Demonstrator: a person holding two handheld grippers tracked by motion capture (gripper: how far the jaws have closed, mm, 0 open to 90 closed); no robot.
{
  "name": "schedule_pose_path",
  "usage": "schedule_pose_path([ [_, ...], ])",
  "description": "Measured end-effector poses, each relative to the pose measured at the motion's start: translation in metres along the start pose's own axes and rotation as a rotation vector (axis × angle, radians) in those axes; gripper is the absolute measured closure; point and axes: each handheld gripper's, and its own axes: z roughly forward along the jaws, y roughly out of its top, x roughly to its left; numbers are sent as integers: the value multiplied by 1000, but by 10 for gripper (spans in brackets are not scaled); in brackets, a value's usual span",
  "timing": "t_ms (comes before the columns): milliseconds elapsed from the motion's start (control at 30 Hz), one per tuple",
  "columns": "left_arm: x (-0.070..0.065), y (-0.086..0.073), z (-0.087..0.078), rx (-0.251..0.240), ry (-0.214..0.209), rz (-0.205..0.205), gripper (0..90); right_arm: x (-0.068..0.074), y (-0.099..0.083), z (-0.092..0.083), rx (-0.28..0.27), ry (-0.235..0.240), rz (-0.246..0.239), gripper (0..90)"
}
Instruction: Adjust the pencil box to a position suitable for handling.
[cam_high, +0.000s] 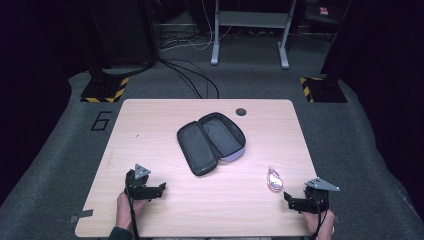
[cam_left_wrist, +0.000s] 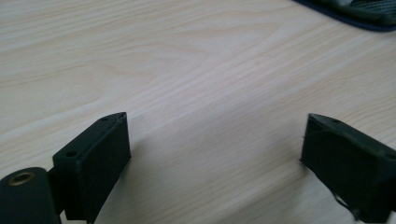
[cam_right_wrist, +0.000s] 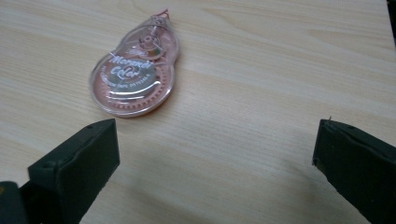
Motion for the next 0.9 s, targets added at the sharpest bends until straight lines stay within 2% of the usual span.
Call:
schedule_pose_path([
  [67, -7, 8, 0, -20, -19, 22, 70, -1, 1, 0, 2, -7, -3, 9],
  [100, -13, 15, 0, -32, -43, 38, 70, -2, 1, 1, 4, -1, 2, 10],
  [167, -24, 25, 2, -52, -52, 70, 79, -3, 1, 1, 7, -4, 18, 27],
  [233, -37, 38, 6, -56, -83, 120, 85, -3, 1, 2, 4, -4, 28, 31],
  [333, -52, 52, 13, -61, -103, 159, 90, -3, 1, 2, 11, -1, 24, 42],
  [367, -57, 57, 16, -62, -104, 165, 90, -3, 1, 2, 15, -2, 37, 43],
  [400, -61, 62, 20, -63, -108, 169, 90, -5, 0, 3, 2, 5, 28, 43],
  [433, -64, 67, 23, -59, -119, 173, 90, -5, 0, 2, 13, 8, 34, 48],
  [600, -77, 86, 38, -62, -122, 179, 99, -4, 1, 3, 15, 3, 18, 66],
  [733, -92, 92, 46, -56, -143, 222, 180, -5, 0, 2, 8, 6, 32, 69],
  [767, -97, 92, 48, -58, -160, 242, 221, -4, 0, 2, 5, 4, 39, 70],
  [900, -114, 93, 56, -51, -184, 302, 337, -5, 0, 3, 9, 7, 30, 79],
])
